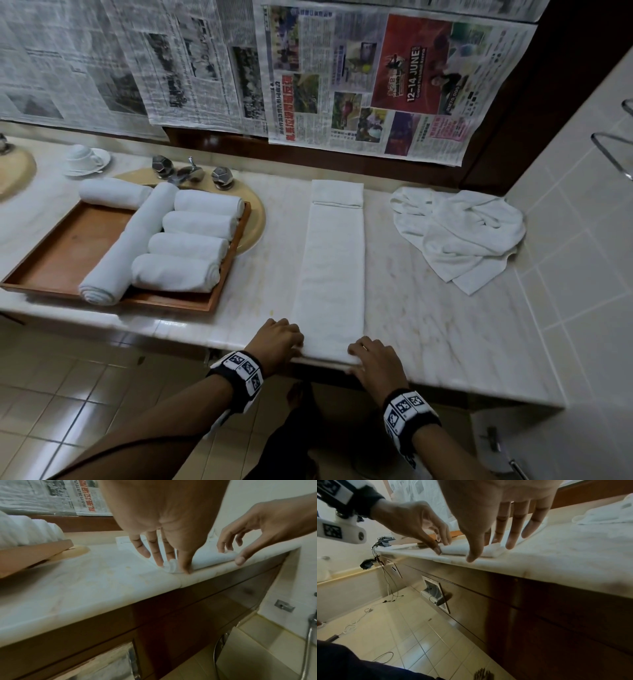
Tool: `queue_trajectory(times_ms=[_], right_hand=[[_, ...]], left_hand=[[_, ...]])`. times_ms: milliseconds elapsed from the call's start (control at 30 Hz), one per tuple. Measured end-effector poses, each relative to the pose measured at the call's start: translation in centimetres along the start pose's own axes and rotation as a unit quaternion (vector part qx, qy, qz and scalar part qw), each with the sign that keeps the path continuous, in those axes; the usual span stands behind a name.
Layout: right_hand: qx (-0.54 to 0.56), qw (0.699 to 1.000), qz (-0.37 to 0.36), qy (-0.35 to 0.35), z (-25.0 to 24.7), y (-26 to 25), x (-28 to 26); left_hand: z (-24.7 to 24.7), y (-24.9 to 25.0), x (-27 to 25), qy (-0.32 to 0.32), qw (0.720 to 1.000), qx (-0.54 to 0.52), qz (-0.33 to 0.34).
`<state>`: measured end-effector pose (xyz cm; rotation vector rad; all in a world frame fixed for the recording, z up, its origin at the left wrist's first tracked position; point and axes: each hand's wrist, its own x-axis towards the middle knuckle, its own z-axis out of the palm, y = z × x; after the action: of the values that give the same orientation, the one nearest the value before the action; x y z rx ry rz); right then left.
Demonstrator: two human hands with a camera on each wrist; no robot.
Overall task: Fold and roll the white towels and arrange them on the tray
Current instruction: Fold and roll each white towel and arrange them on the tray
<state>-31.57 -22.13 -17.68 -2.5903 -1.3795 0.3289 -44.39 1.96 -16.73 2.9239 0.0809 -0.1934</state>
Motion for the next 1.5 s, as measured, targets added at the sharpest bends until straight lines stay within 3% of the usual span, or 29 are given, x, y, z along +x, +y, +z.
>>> queue_trajectory(times_ms=[333, 400, 567, 733, 867, 1000, 1167, 1367, 1500], right_hand=[[0.036, 0.998, -0.006, 0.046, -0.6, 0.7, 1.4], [0.071, 0.996, 0.023, 0.045, -0.7, 1.0, 1.7], [0.144, 0.987, 0.053, -0.055, -1.8, 1.8, 2.9], [0.256, 0.954, 0.155, -0.007, -2.2, 2.2, 3.6], [0.151, 0.981, 0.121, 0.019, -2.0, 1.2, 3.7], [0.06, 0.996, 0.04, 0.049, -1.5, 1.4, 2.6], [0.042, 0.998, 0.014, 0.055, -1.0, 1.8, 2.3], [-0.001, 0.999, -0.007, 0.053, -1.2, 1.7, 3.6], [0.065, 0.996, 0.053, 0.023, -1.7, 2.0, 4.2]], left_hand=[[0.2, 0.4, 0.2, 0.042, 0.998, -0.038, -0.042], [0.2, 0.0, 0.6, 0.048, 0.992, -0.101, -0.059], [-0.8, -0.8, 1.5, -0.026, 0.969, -0.216, -0.115], [-1.0, -0.7, 2.0, 0.007, 0.941, -0.287, -0.18], [-1.0, -0.1, 1.7, 0.026, 0.967, -0.208, -0.144], [-0.6, -0.6, 0.9, 0.033, 0.992, -0.116, -0.048], [-0.5, -1.3, 1.1, 0.047, 0.998, -0.037, -0.003], [-1.2, -0.9, 2.3, 0.024, 0.992, -0.122, -0.015], [-1.8, -0.9, 2.5, -0.012, 0.978, -0.192, -0.084]])
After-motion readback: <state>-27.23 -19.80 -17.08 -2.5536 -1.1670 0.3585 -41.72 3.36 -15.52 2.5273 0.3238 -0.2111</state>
